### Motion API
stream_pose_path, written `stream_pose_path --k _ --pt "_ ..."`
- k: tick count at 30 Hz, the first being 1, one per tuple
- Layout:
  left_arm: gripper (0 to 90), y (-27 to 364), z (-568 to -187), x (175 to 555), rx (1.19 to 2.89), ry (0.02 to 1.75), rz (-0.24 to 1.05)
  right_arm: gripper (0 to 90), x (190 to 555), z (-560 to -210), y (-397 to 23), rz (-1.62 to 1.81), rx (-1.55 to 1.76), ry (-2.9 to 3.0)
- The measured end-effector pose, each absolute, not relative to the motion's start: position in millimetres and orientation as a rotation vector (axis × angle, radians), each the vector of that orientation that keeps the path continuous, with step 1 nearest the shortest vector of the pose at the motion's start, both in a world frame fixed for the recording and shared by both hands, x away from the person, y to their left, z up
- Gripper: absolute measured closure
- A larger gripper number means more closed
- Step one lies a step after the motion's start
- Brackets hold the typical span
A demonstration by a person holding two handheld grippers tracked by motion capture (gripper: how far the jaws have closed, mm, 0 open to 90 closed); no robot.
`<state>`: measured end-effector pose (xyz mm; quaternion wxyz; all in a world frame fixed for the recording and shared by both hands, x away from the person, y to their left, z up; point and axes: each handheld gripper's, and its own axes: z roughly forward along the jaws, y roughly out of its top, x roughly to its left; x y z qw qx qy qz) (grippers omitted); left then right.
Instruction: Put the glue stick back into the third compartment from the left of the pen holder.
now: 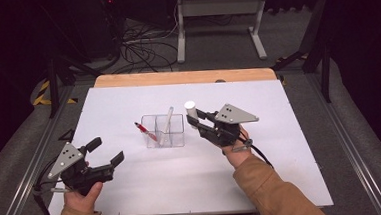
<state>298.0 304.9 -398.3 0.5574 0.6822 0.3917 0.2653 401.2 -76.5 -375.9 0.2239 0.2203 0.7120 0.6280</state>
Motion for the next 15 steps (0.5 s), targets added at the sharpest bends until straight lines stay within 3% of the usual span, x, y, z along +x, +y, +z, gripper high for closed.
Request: stream_pose_path --k 15 --pt "9.6 304 -399 299 1.612 0.922 0.623 69.2 418 -395 -51 1.746 0.591 2.001"
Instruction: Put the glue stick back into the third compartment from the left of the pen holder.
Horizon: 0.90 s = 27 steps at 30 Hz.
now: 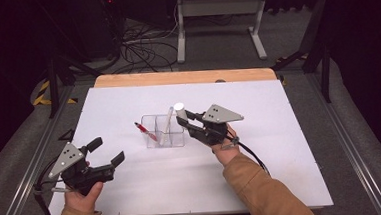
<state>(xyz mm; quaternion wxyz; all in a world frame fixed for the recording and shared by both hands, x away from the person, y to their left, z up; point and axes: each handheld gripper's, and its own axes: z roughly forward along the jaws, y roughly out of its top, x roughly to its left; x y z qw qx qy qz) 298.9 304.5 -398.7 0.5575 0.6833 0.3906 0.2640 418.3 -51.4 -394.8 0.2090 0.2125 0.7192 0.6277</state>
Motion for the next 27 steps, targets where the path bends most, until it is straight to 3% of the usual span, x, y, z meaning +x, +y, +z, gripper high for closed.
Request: stream_pose_path --k 27 --pt "9.7 304 -400 301 1.619 0.918 0.616 69.2 434 -417 -30 1.76 0.569 2.002"
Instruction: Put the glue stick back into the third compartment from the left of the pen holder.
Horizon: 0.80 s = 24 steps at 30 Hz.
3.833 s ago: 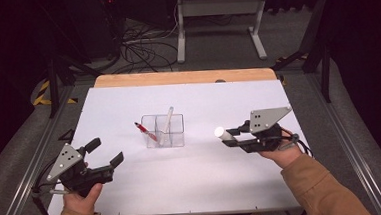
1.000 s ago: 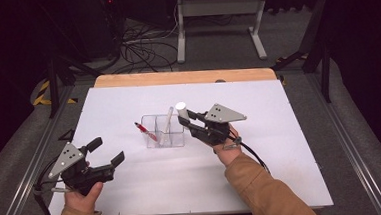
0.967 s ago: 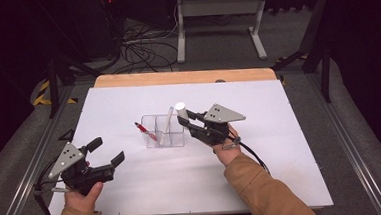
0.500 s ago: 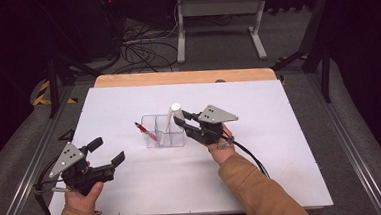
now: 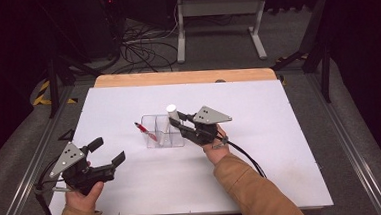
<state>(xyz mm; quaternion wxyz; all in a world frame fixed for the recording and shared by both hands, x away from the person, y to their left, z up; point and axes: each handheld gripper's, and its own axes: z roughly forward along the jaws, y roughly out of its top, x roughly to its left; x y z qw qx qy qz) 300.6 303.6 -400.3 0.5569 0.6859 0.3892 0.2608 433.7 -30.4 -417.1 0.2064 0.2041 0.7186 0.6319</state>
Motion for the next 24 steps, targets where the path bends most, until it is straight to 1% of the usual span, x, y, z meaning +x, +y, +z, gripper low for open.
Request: stream_pose_path --k 24 --pt "9.7 302 -402 301 1.62 0.92 0.607 69.1 442 -435 -22 1.671 0.604 2.097"
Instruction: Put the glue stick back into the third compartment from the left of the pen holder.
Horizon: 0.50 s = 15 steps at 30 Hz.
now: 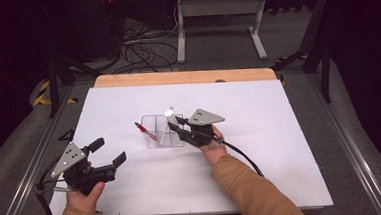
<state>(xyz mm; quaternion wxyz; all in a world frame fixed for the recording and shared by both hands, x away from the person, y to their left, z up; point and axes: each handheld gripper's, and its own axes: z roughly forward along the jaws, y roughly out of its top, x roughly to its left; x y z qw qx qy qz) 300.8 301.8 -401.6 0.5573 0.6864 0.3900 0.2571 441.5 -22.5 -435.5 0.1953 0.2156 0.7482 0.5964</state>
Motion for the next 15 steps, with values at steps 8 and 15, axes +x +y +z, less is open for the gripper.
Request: stream_pose_path --k 8,15 --pt "9.7 302.0 -402.0 301.0 1.621 0.921 0.608 69.1 441.2 -439.0 -21.4 1.623 0.622 2.127" --pt "9.7 301.3 -402.1 301.0 1.623 0.92 0.605 68.9 439.8 -439.4 -21.1 1.596 0.62 2.139"
